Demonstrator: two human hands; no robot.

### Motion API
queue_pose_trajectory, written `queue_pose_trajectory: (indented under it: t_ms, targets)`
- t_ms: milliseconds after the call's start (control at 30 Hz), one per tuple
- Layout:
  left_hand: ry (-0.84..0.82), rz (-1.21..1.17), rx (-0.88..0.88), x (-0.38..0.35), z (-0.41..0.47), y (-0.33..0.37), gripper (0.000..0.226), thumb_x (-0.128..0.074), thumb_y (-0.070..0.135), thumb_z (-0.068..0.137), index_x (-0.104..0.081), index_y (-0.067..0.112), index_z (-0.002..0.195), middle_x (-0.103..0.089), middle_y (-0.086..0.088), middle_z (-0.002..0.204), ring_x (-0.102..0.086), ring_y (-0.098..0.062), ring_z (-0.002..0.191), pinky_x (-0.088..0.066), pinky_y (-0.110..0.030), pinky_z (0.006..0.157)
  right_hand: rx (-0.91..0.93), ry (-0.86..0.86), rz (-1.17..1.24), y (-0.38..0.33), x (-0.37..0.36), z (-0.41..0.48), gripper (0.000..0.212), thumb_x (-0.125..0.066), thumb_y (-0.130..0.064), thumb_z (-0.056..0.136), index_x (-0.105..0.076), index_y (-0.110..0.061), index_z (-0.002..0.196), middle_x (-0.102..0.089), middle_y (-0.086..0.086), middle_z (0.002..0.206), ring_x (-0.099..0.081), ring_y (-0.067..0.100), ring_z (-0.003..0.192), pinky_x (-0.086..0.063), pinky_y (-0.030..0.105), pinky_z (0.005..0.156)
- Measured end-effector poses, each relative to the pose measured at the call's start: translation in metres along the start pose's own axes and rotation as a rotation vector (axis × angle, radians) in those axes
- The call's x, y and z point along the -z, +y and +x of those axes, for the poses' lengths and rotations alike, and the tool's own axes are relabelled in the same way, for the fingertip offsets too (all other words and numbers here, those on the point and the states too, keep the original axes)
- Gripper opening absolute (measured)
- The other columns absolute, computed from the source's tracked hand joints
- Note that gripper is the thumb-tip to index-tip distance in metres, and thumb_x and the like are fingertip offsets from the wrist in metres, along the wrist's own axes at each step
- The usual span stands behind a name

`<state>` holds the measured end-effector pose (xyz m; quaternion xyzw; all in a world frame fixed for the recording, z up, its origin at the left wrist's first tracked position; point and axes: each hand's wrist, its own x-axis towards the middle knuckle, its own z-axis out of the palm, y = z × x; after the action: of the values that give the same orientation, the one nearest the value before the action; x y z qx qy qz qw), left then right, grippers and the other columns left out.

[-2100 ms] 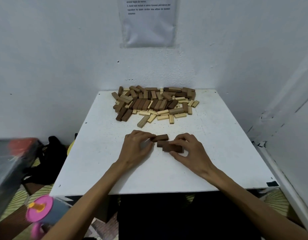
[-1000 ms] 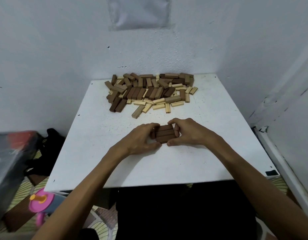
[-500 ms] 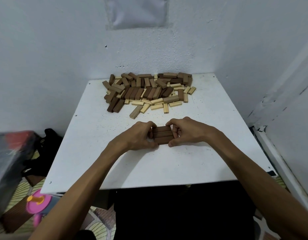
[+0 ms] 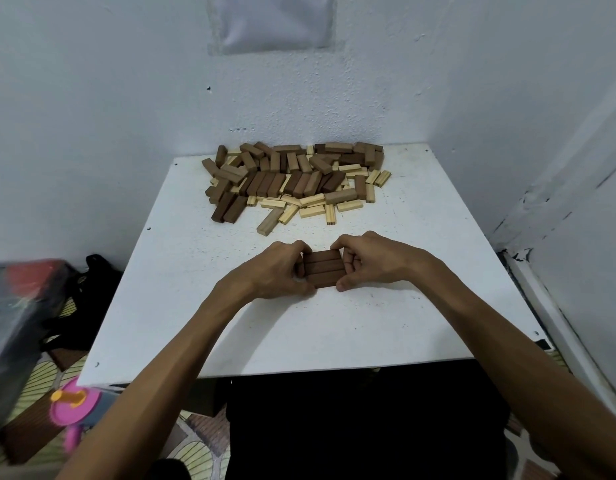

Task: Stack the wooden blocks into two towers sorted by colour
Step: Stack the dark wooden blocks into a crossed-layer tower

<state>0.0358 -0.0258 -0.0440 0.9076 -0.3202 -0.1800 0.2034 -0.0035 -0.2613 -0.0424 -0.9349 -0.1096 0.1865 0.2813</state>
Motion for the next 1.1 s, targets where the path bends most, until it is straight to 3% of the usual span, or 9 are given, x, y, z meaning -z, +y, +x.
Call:
queue_pose_trajectory:
  t_ms: [133,333,467,533,633,733,867,1033,1100]
  targets:
    - [-0.009,0.035,0.018,-0.001,0.0,0.003,0.064,-0.083,0.037,0.082,-0.053,0.014,0.132,-0.062,-0.001,0.103,-0.06,-0.02,0.09,-0.055,-0.039,0.079,-0.008,-0.003,-0.004,0.001,-0.001,0.001,0.066,-0.087,-0.038,0.081,-0.054,-0.021,0.135,-0.07,-0.009,0.087,-0.055,-0.003,0.086,-0.043,0.027,0.075]
    - [0.053,0.022,0.006,-0.004,-0.001,0.001,0.065,-0.087,0.038,0.079,-0.059,0.015,0.133,-0.064,0.001,0.102,-0.059,-0.016,0.087,-0.051,-0.033,0.076,-0.023,0.005,-0.005,0.001,-0.002,0.001,0.063,-0.088,-0.037,0.08,-0.056,-0.02,0.132,-0.069,-0.007,0.089,-0.056,0.001,0.087,-0.046,0.029,0.076]
    - [0.192,0.009,-0.043,-0.012,-0.009,-0.008,0.077,-0.088,0.044,0.076,-0.054,0.026,0.142,-0.051,0.003,0.128,-0.048,-0.014,0.114,-0.045,-0.03,0.09,-0.022,0.006,-0.031,-0.001,-0.001,0.002,0.062,-0.088,-0.037,0.08,-0.057,-0.018,0.13,-0.068,-0.005,0.09,-0.054,0.001,0.089,-0.044,0.029,0.075]
    - [0.264,-0.004,-0.103,-0.017,-0.014,-0.012,0.069,-0.085,0.05,0.075,-0.057,0.028,0.134,-0.053,0.007,0.133,-0.047,-0.015,0.121,-0.047,-0.035,0.094,-0.021,0.01,-0.031,-0.001,-0.001,0.002,0.063,-0.088,-0.036,0.08,-0.057,-0.018,0.131,-0.068,-0.005,0.09,-0.054,0.001,0.089,-0.046,0.03,0.077]
    - [0.295,0.02,-0.18,-0.023,-0.017,-0.017,0.052,-0.072,0.059,0.077,-0.066,0.028,0.118,-0.061,0.013,0.128,-0.053,-0.014,0.114,-0.049,-0.041,0.093,-0.027,0.018,-0.022,0.0,-0.003,0.001,0.064,-0.088,-0.036,0.08,-0.057,-0.019,0.132,-0.069,-0.005,0.089,-0.055,0.001,0.089,-0.049,0.032,0.08]
    - [0.314,-0.013,-0.173,-0.025,-0.015,-0.021,0.043,-0.073,0.061,0.076,-0.068,0.033,0.107,-0.062,0.017,0.127,-0.053,-0.013,0.112,-0.048,-0.042,0.093,-0.009,0.07,-0.059,0.0,-0.004,-0.001,0.068,-0.088,-0.042,0.078,-0.057,-0.02,0.135,-0.06,-0.006,0.109,-0.054,0.011,0.098,-0.046,0.03,0.081]
    - [0.29,-0.092,-0.165,-0.024,-0.011,-0.022,0.037,-0.077,0.056,0.07,-0.064,0.035,0.097,-0.06,0.019,0.123,-0.051,-0.011,0.11,-0.047,-0.038,0.093,0.128,0.178,-0.061,0.015,-0.016,-0.01,0.081,-0.081,-0.051,0.083,-0.046,-0.025,0.151,-0.047,-0.01,0.142,-0.039,0.004,0.124,-0.037,0.025,0.101]
    - [0.296,-0.169,-0.21,-0.032,-0.003,-0.018,0.036,-0.08,0.047,0.067,-0.061,0.035,0.095,-0.06,0.02,0.12,-0.05,-0.008,0.108,-0.045,-0.037,0.092,0.268,0.337,0.056,0.031,-0.032,-0.034,0.043,-0.08,-0.036,0.089,-0.06,-0.03,0.127,-0.057,-0.02,0.131,-0.046,0.004,0.125,-0.044,0.025,0.103]
    - [0.277,-0.159,-0.235,-0.036,0.005,-0.009,0.036,-0.081,0.047,0.067,-0.06,0.035,0.094,-0.06,0.02,0.119,-0.049,-0.008,0.108,-0.044,-0.037,0.093,0.267,0.396,0.057,0.04,-0.033,-0.044,0.039,-0.081,-0.035,0.087,-0.064,-0.029,0.122,-0.058,-0.021,0.133,-0.047,0.004,0.127,-0.044,0.026,0.105]
